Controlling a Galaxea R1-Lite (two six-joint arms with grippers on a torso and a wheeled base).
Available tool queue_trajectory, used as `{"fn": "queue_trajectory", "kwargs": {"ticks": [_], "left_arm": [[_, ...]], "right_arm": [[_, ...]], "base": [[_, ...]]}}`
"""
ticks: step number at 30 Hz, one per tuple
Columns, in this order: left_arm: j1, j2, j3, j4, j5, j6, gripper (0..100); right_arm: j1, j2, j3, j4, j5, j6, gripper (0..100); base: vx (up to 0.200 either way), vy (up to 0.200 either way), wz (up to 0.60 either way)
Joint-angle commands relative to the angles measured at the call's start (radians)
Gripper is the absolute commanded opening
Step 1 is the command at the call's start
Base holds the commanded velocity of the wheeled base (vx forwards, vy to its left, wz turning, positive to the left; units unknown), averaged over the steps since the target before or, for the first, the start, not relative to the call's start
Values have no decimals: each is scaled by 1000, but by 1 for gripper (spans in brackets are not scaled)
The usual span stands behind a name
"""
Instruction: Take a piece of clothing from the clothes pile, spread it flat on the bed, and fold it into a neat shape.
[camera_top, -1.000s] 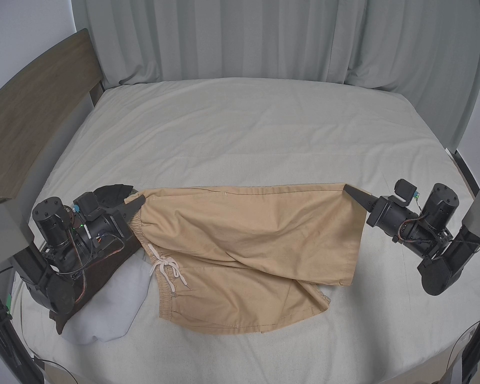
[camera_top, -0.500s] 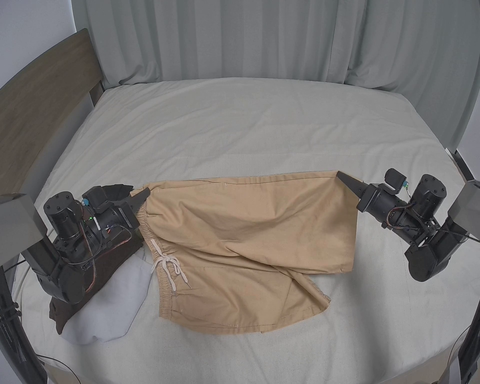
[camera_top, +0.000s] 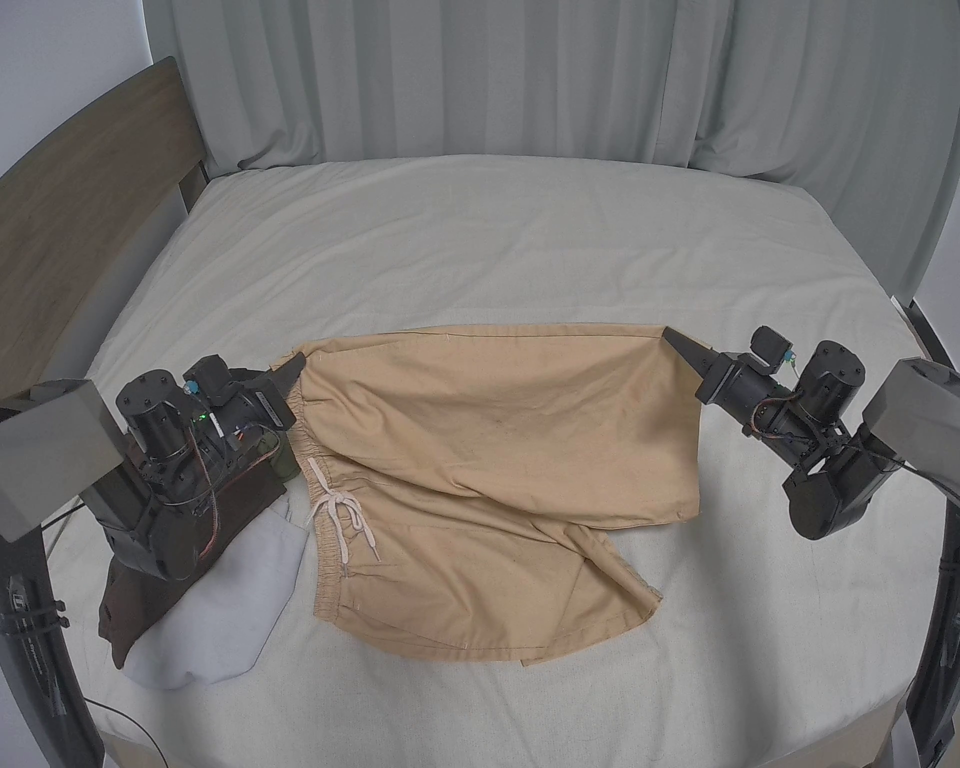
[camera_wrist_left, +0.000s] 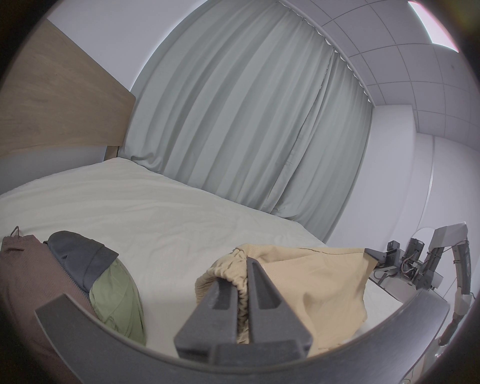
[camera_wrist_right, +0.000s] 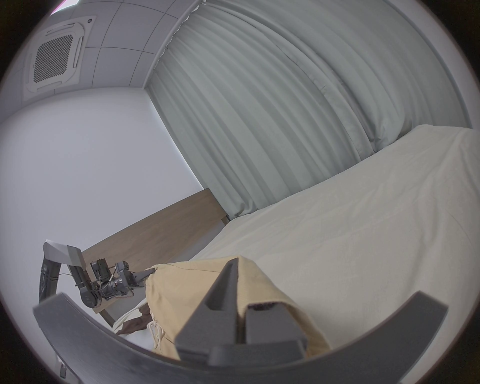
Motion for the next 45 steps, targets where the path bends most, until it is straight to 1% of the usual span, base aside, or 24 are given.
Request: {"fn": "queue_trajectory", "kwargs": {"ticks": [1,6,8,13,17,23,34,45], "left_arm": [[-9,65,-60,-2,24,-1,0],[-28,88,-115,-2,64,-21,0],[-29,90,-120,-2,66,-22,0],[-34,128,-161,-2,70,-57,0],[-37,163,-198,-2,103,-71,0],[-37,195,-243,-2,116,-99,0],[-35,226,-286,-2,138,-114,0],[-37,237,-287,-2,138,-125,0]], "right_arm": [[-3,47,-58,3,0,13,0],[-4,86,-134,12,0,49,0],[-4,90,-143,14,1,50,0],[-9,156,-235,17,1,52,0],[-9,182,-279,18,1,59,0],[-13,211,-318,20,1,72,0],[-20,267,-393,20,1,72,0],[-18,271,-408,20,1,72,0]], "base": [[0,0,0],[0,0,0],[0,0,0],[0,0,0],[0,0,0],[0,0,0],[0,0,0],[0,0,0]]}}
